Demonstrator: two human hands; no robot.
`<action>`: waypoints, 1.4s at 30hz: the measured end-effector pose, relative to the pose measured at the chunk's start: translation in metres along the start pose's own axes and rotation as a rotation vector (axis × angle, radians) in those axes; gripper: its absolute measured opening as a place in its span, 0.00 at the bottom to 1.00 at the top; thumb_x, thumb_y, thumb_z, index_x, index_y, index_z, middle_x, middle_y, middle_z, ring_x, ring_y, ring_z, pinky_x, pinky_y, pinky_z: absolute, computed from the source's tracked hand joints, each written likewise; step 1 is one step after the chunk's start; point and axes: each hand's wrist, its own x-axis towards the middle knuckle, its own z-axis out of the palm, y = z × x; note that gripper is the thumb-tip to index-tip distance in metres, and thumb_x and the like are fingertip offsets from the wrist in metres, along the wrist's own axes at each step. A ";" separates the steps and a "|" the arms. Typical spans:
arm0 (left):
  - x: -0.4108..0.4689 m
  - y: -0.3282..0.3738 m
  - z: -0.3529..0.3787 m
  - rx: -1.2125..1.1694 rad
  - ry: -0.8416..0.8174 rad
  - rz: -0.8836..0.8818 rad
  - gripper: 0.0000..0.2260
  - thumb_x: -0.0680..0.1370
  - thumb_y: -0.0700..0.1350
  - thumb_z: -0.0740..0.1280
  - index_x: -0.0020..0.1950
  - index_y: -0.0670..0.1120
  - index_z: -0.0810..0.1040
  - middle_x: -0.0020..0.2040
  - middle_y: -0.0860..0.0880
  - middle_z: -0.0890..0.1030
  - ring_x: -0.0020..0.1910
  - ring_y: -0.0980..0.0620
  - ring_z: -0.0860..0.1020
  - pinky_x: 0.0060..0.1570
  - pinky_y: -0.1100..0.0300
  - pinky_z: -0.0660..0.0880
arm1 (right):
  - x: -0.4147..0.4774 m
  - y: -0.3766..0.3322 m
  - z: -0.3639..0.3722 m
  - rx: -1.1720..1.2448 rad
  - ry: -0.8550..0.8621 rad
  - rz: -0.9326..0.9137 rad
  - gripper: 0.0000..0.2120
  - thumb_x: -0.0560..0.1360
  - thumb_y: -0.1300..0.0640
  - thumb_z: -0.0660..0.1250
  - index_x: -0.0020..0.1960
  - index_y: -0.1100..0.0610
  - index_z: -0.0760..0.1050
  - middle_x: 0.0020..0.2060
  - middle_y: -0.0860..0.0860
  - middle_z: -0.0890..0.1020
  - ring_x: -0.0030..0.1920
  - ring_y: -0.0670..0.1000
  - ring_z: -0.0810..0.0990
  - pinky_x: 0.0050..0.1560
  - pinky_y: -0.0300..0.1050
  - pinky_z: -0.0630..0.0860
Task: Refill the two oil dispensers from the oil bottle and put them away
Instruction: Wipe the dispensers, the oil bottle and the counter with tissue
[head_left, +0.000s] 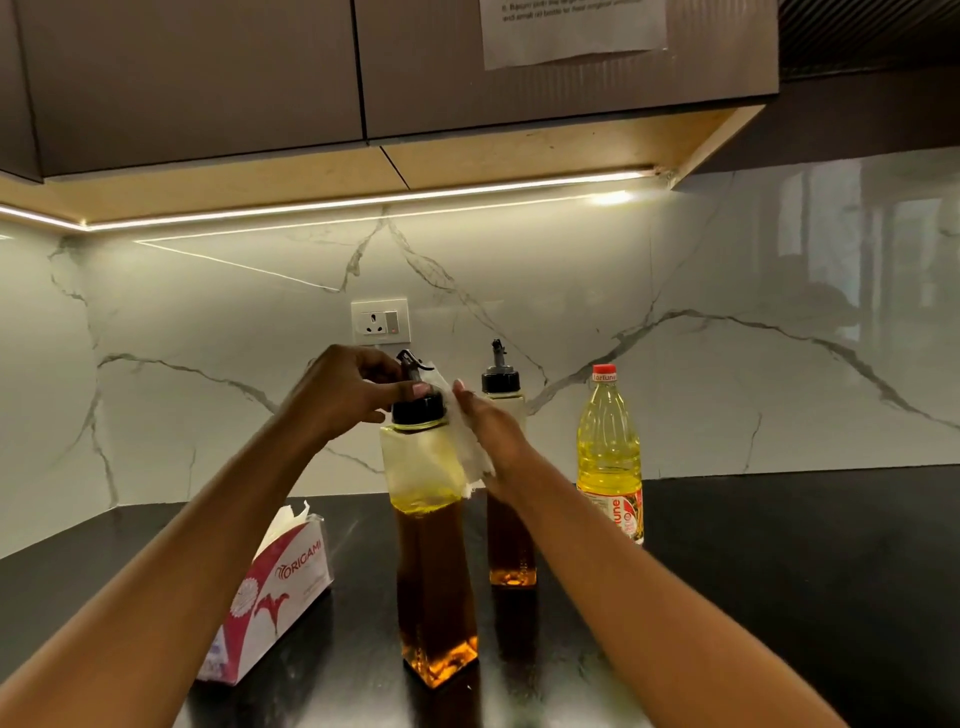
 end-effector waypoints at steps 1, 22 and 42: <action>0.001 0.000 -0.001 -0.016 -0.019 -0.005 0.14 0.68 0.49 0.75 0.50 0.44 0.82 0.46 0.46 0.83 0.43 0.52 0.81 0.40 0.59 0.81 | 0.003 -0.003 -0.002 0.011 -0.029 0.043 0.20 0.79 0.41 0.57 0.57 0.55 0.75 0.59 0.60 0.76 0.59 0.60 0.75 0.64 0.59 0.70; 0.020 -0.021 -0.012 -0.196 -0.320 0.016 0.11 0.76 0.37 0.66 0.52 0.52 0.78 0.50 0.55 0.82 0.49 0.56 0.81 0.42 0.63 0.81 | -0.037 0.011 0.019 -0.429 -0.100 -0.257 0.28 0.81 0.45 0.49 0.77 0.51 0.45 0.76 0.52 0.55 0.74 0.52 0.57 0.73 0.51 0.58; 0.018 -0.033 0.005 -0.385 -0.224 0.025 0.10 0.71 0.44 0.69 0.51 0.47 0.80 0.43 0.54 0.85 0.45 0.58 0.83 0.41 0.66 0.79 | -0.012 0.008 0.008 -0.354 0.004 -0.275 0.19 0.82 0.51 0.52 0.69 0.57 0.68 0.47 0.51 0.76 0.41 0.42 0.74 0.39 0.33 0.71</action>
